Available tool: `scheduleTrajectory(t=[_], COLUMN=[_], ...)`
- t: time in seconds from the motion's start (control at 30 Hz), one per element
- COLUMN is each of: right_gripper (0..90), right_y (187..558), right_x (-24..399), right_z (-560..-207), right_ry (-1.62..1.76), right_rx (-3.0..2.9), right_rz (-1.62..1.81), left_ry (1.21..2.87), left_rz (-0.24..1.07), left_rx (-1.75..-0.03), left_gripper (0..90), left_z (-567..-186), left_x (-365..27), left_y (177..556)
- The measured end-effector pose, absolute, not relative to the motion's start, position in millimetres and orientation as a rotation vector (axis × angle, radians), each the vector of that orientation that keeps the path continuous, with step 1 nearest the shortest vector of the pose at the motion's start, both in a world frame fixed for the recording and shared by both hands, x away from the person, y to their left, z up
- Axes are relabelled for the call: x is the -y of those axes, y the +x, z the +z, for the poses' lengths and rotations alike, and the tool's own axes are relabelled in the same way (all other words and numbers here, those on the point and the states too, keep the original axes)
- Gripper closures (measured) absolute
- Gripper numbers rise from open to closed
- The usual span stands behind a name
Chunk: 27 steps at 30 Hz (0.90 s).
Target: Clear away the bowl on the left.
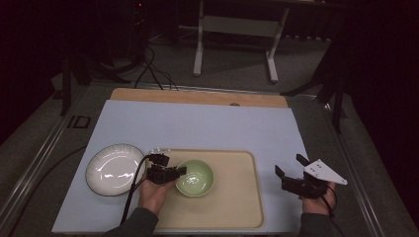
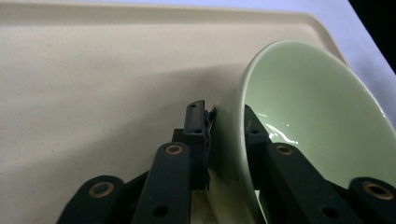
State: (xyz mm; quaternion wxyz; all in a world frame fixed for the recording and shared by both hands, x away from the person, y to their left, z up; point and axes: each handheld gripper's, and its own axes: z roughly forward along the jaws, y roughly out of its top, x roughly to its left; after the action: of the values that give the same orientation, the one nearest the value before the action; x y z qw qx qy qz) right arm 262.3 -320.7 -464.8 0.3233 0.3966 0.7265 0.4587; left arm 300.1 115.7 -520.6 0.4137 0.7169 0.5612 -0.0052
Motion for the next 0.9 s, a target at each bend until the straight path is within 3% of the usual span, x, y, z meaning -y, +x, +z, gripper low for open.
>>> scheduleTrajectory(t=[0.47,0.67,0.9], right_gripper=[14.1,14.1,14.1], right_y=[262.2,262.2,262.2], right_x=[321.0,321.0,321.0], right_z=[-464.6,-464.5,-464.4], right_ry=[1.044,1.046,1.046], right_rx=[-1.906,-1.907,-1.907], right_rz=[1.206,1.209,1.21], left_ry=[1.802,1.812,1.786], left_rz=[-0.056,-0.019,0.021], left_rx=[-1.403,-1.387,-1.388], left_gripper=[55.9,43.3,37.2], left_z=[-520.9,-512.8,-502.5], left_x=[-118.4,-117.5,-123.1], left_y=[302.7,301.4,299.2])
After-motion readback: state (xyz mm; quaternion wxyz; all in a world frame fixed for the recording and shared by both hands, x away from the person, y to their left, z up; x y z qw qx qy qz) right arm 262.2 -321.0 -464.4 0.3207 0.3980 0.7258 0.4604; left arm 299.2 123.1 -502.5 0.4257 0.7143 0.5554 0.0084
